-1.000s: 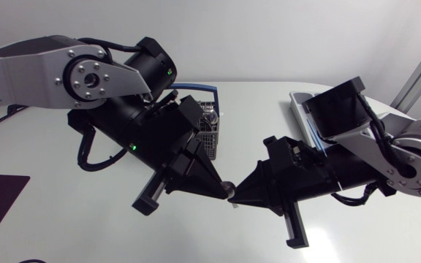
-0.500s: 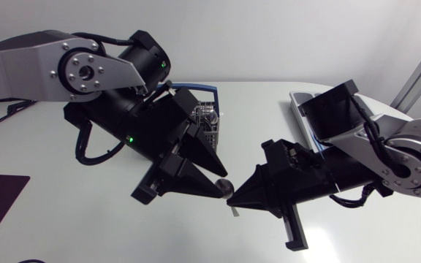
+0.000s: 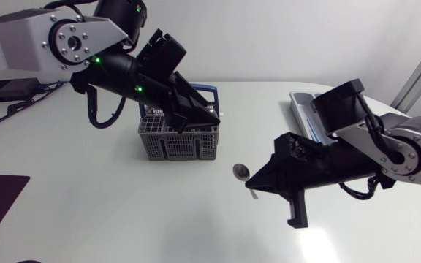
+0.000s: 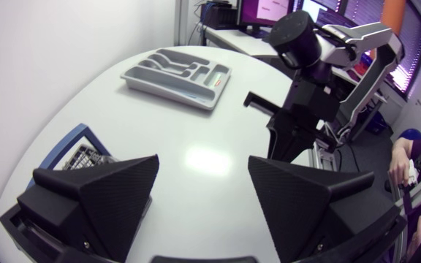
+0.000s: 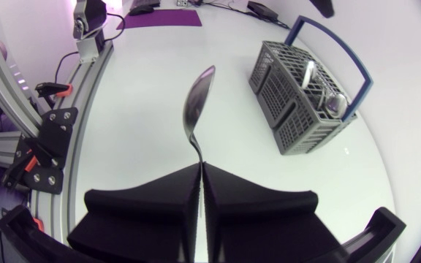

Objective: Unload the cutlery basket into the drawer organizer.

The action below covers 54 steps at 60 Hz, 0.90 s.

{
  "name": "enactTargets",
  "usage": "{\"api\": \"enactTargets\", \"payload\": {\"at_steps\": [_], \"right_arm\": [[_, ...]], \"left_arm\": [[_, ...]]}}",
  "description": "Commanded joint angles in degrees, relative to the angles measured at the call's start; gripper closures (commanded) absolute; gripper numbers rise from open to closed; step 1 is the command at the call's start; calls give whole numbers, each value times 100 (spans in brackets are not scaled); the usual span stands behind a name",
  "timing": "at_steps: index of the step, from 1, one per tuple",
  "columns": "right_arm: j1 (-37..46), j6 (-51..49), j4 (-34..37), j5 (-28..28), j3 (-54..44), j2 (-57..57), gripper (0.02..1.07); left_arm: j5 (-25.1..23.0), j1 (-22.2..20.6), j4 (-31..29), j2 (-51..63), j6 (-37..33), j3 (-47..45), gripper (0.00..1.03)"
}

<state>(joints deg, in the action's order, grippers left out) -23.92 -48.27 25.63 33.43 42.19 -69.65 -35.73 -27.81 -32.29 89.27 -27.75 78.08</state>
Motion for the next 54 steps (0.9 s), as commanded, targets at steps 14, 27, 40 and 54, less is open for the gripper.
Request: {"api": "enactTargets", "payload": {"at_steps": [14,27,40,54], "right_arm": [[1285,-1097,100,-504,184,-401,101],[2164,-1817,179,-785,395,-462,101],[2999,-2635,188,-1014,509,-585,101],[3869,-3619,-401,-1453,535,-1104,101]], "left_arm": [[1147,-14,-110,248,577,374,16],[1507,109,-515,538,621,620,16],[1683,136,-708,688,657,761,16],[1823,180,-893,855,876,989,16]]}}
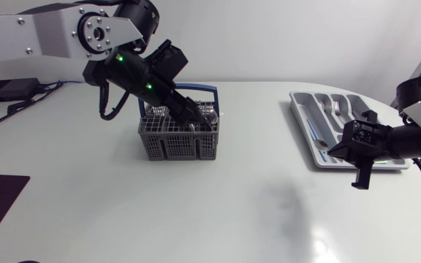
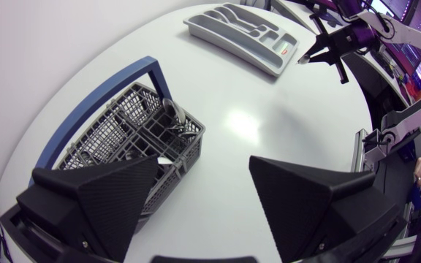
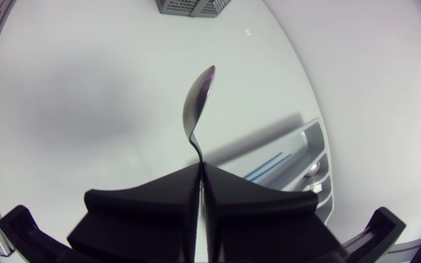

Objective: Unload the cutlery basket into the drawer organizer.

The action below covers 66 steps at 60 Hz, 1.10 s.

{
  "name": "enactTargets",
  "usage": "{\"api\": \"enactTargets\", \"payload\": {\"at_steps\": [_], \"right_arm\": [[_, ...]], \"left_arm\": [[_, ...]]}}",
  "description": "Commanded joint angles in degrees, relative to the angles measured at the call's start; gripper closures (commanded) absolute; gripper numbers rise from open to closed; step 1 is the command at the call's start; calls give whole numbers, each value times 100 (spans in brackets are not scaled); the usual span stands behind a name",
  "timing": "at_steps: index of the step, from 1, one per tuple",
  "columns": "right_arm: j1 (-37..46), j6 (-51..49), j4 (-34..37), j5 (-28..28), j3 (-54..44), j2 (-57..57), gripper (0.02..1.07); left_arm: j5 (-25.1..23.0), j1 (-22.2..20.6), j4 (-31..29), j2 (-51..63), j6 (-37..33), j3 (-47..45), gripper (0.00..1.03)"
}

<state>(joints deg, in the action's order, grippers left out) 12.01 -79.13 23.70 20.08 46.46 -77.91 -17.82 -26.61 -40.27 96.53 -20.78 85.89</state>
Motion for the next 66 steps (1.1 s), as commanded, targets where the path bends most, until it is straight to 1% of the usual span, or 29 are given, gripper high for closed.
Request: {"api": "enactTargets", "payload": {"at_steps": [1,8,21,25,32,35,44,49,55,60,66], "right_arm": [[328,-577,-252,-135,118,-321,101],[847,-1043,-894,-364,206,-858,101],[1401,-1561,-1439,-751,760,-1824,101],[1497,-1676,-1641,-865,900,-2079,101],[1603,-1878,-1746,-1006,1138,-2431,101],[1647,-1992,-1922,-1129,1217,-2642,101],[1726,-2238,-2124,-1278,1252,-2853,100],[1761,-2458,-2309,-1366,1120,-2861,91],[1814,-2554,-2326,-1445,1094,-2853,80],[1849,-2634,-2370,-1489,1050,-2774,74],[1858,-2678,-2370,-1568,979,-2677,65]], "left_arm": [[42,51,-95,129,179,209,16],[60,68,-130,129,205,183,16],[121,60,-209,129,214,156,16],[156,60,-209,138,241,156,16],[165,68,-236,138,293,174,16],[183,86,-262,164,328,192,16],[183,112,-394,208,469,253,16],[209,130,-490,235,548,297,16],[227,147,-587,270,627,350,16],[227,156,-657,287,662,376,16],[236,156,-710,296,750,403,16]]}}
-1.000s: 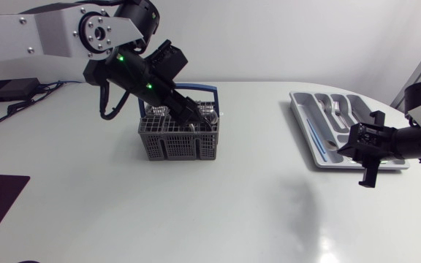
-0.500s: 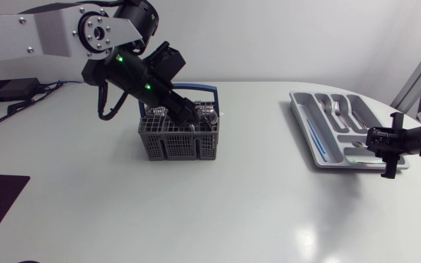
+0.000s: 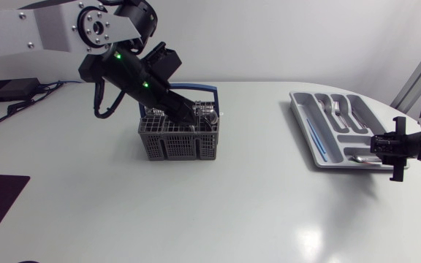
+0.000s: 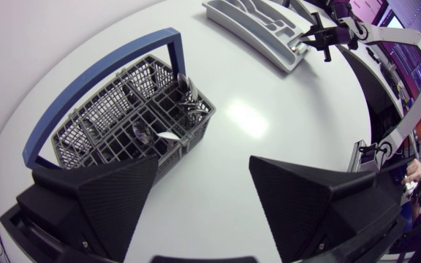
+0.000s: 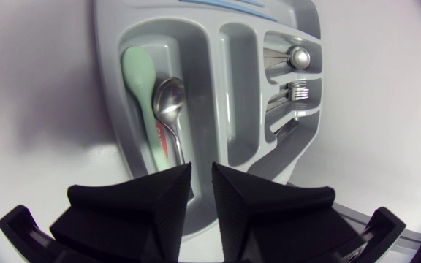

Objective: Unload the cutlery basket into the drawer organizer.

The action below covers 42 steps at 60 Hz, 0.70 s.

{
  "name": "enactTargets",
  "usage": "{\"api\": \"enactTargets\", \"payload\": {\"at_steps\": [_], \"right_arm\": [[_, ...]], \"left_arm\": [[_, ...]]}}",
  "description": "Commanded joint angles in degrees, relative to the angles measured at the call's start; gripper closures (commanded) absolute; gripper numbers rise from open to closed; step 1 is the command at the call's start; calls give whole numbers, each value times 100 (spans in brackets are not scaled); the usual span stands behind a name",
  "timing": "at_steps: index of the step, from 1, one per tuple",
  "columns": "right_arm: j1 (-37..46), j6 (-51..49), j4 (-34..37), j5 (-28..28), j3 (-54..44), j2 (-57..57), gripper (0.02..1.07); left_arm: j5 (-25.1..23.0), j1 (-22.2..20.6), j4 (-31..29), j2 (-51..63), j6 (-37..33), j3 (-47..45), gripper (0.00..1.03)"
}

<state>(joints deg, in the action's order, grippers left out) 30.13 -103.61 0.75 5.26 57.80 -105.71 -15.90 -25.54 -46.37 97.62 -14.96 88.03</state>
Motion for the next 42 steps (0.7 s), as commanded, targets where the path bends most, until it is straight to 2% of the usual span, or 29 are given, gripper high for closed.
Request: {"api": "enactTargets", "payload": {"at_steps": [1,11,21,29,33,42], "right_arm": [[46,-230,-75,-95,-164,121,63],[37,-142,-49,-86,-234,411,57],[-77,359,39,-77,-401,886,43],[-288,878,461,-33,-428,1299,42],[-429,1229,724,37,-428,1492,37],[-851,1985,1129,63,-515,1896,37]], "left_arm": [[52,49,-109,178,169,188,16],[87,84,-171,187,318,232,16],[131,102,-197,196,397,223,16],[140,84,-215,248,494,232,16],[140,75,-232,292,556,259,16],[175,49,-241,371,696,303,16]]}}
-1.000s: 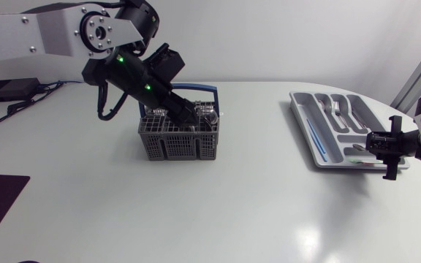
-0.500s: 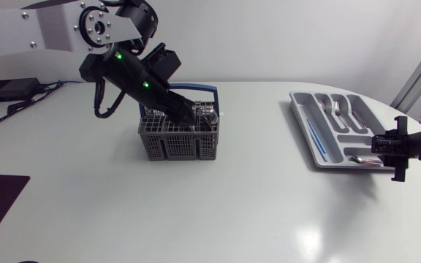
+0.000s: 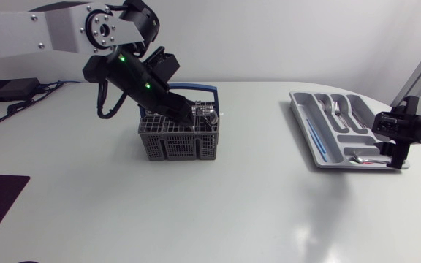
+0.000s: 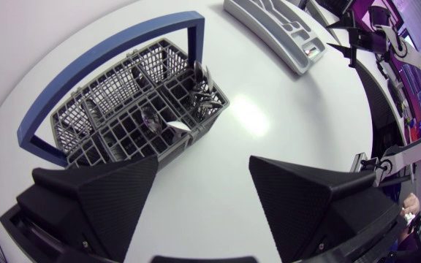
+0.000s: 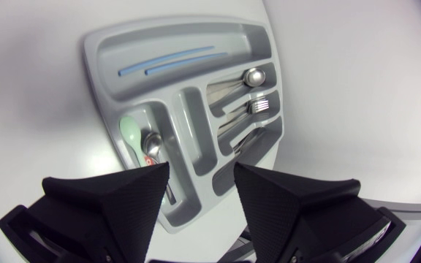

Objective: Unload the cutlery basket into the drawer organizer.

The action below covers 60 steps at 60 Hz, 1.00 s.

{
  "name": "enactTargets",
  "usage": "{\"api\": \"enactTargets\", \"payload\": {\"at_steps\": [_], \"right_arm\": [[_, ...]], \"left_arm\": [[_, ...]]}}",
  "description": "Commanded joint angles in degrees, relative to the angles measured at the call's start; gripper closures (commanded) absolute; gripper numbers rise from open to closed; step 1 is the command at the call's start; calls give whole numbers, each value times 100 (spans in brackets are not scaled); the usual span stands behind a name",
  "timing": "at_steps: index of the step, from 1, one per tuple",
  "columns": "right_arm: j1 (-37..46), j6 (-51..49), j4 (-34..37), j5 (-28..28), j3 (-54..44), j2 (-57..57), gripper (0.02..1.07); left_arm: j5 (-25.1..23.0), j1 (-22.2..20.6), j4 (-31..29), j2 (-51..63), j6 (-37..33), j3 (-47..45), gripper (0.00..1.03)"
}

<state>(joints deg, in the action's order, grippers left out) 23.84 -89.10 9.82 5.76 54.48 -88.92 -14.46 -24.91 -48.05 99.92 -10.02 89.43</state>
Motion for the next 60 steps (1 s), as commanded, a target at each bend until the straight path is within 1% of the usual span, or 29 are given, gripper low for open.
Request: {"api": "enactTargets", "payload": {"at_steps": [1,12,29,33,43,48,51,60], "right_arm": [[-265,613,274,13,-192,253,37],[-995,1439,687,4,-447,789,37],[-2445,3215,1566,-40,-201,1228,37],[-2814,3540,1593,-198,-174,1290,37],[-3632,4340,1645,-347,45,1281,37],[-3966,4674,1698,-400,177,1211,37],[-4212,4885,1689,-479,256,1158,37],[-4748,5386,1698,-585,476,974,37]], "left_arm": [[31,-14,-73,142,211,163,16],[163,-76,-73,195,334,145,16],[312,-155,-73,239,501,119,16],[330,-155,-73,247,536,92,17],[338,-102,-73,239,580,66,17],[338,-67,-73,230,624,66,17],[338,-41,-73,230,659,66,19],[338,12,-64,230,686,22,19]]}}
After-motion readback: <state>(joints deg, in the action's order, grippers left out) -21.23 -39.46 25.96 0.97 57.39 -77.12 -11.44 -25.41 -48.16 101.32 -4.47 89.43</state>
